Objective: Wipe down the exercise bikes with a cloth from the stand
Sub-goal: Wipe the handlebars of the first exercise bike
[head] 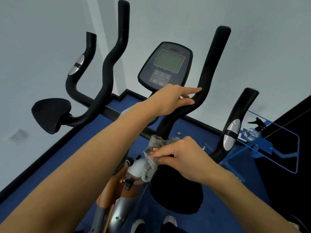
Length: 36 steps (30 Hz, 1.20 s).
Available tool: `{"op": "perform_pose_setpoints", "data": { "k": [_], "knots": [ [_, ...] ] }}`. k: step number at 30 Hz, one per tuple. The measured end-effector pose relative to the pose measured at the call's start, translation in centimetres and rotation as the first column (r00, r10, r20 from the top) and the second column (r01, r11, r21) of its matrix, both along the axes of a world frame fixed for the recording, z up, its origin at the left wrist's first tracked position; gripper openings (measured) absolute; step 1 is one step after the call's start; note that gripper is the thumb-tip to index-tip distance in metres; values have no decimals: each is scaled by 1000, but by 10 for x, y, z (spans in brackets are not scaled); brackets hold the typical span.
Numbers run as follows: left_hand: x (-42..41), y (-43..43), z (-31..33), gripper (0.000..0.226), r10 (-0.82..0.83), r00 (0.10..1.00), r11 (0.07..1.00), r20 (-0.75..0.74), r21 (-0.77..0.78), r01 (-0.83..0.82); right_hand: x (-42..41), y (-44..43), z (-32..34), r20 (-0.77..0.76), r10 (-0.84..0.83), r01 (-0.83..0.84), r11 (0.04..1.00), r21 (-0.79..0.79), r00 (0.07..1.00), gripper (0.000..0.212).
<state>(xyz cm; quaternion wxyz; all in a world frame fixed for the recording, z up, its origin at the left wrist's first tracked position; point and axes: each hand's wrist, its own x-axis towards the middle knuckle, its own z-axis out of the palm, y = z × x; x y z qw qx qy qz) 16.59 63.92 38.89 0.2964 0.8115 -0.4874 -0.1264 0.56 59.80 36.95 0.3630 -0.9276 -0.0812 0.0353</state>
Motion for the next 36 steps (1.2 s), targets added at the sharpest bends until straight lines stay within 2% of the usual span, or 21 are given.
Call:
{"op": "perform_pose_setpoints", "data": {
  "k": [3,6,8,10,12,15,16,18,20,22,26,30,34,36],
  "knots": [
    [-7,4,-3,41,35,999,999,39,-31,-34,-3,-1,4,-38,-62,65,994,91,997,20],
    [-12,15,-10,38,69,997,996,42,-58,-67,-19,-7,15,32,-278,257,920,297,960,25],
    [-16,26,-15,37,84,996,993,18,-87,-82,-31,-18,28,110,-441,353,824,443,891,30],
    [-24,37,-22,38,97,995,988,39,-123,-92,-40,-32,42,202,-575,432,764,479,792,32],
    [-31,46,-30,40,121,989,987,81,-120,-111,-45,-44,49,289,-609,487,778,397,738,32],
    [-38,53,-40,42,171,980,980,100,-117,-159,-43,-45,41,359,-530,493,848,195,769,28],
    [-39,53,-42,41,184,978,977,103,-130,-170,-39,-41,32,342,-483,481,871,97,806,27],
    [-41,51,-46,41,194,975,972,106,-156,-177,-28,-30,8,204,-380,408,905,-120,902,35],
    [-41,50,-47,41,198,973,971,115,-155,-179,-19,-21,-11,69,-328,334,901,-276,942,37],
    [-41,49,-47,42,202,971,971,126,-157,-181,-11,-19,-16,18,-321,312,904,-292,947,38],
    [-44,46,-48,41,220,970,964,108,-174,-199,-1,-20,-15,-2,-315,310,936,-169,949,36],
    [-45,46,-48,45,245,964,957,105,-185,-224,5,-21,-19,-72,-280,243,916,-320,957,43],
    [-47,46,-47,40,264,959,952,104,-186,-242,-13,-32,-12,-11,-238,226,938,-263,971,31],
    [-46,46,-48,43,261,961,951,89,-193,-240,-24,-34,-12,29,-231,230,941,-247,973,36]
  ]
}}
